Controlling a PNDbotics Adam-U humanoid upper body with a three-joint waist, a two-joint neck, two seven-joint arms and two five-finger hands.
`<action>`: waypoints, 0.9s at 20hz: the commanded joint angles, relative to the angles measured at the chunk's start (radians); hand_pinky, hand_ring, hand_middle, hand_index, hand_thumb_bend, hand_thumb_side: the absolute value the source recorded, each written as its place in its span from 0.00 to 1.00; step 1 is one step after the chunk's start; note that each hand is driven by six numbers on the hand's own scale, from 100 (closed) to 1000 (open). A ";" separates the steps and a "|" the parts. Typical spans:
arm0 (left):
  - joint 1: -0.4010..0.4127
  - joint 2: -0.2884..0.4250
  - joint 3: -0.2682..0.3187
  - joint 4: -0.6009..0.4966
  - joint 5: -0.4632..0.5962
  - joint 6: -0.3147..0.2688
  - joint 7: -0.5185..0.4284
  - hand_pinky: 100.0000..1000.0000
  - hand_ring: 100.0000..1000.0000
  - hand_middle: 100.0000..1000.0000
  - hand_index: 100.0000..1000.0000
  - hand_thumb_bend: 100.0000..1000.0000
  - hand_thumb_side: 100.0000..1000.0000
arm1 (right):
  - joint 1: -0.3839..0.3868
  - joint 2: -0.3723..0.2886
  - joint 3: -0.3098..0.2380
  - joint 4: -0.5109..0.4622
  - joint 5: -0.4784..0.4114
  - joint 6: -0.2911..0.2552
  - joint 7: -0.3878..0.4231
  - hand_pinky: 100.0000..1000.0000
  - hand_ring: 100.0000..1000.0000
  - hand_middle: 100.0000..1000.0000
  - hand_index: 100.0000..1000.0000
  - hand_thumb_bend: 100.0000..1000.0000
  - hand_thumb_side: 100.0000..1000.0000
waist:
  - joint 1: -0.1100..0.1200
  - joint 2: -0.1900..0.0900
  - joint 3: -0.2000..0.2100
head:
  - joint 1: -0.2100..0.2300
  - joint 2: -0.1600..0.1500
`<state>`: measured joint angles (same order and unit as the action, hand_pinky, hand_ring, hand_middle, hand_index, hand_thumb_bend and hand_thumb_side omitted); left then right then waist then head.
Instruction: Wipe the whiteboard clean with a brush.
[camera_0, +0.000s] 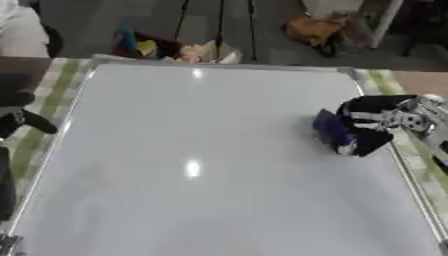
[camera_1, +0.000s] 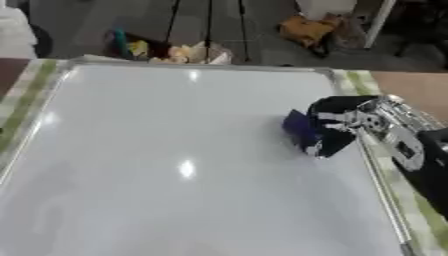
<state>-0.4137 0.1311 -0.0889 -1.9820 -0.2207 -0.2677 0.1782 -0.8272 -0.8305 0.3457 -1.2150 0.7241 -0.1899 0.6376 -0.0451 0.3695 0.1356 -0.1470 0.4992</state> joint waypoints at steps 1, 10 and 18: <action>-0.010 0.002 -0.011 -0.018 0.006 -0.002 -0.005 0.36 0.78 0.65 0.60 0.00 0.91 | -0.012 -0.019 -0.001 -0.011 0.009 -0.005 0.005 0.71 0.75 0.63 0.00 0.00 0.44 | 0.002 -0.025 -0.002 | -0.001 -0.003; -0.013 0.003 -0.013 -0.018 0.007 -0.003 -0.007 0.36 0.78 0.65 0.60 0.00 0.91 | -0.012 -0.025 0.036 -0.079 0.011 -0.014 0.048 0.72 0.76 0.64 0.00 0.00 0.41 | -0.004 -0.024 0.002 | -0.004 0.000; -0.016 0.003 -0.015 -0.018 0.008 -0.004 -0.010 0.36 0.78 0.65 0.60 0.00 0.91 | -0.018 -0.023 0.072 -0.138 0.011 -0.015 0.099 0.72 0.77 0.62 0.00 0.00 0.41 | -0.011 -0.025 0.011 | -0.007 -0.001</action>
<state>-0.4152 0.1310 -0.0948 -1.9820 -0.2191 -0.2691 0.1720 -0.8283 -0.8313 0.4158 -1.3318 0.7296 -0.2038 0.7274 -0.0588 0.3689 0.1452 -0.1514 0.4994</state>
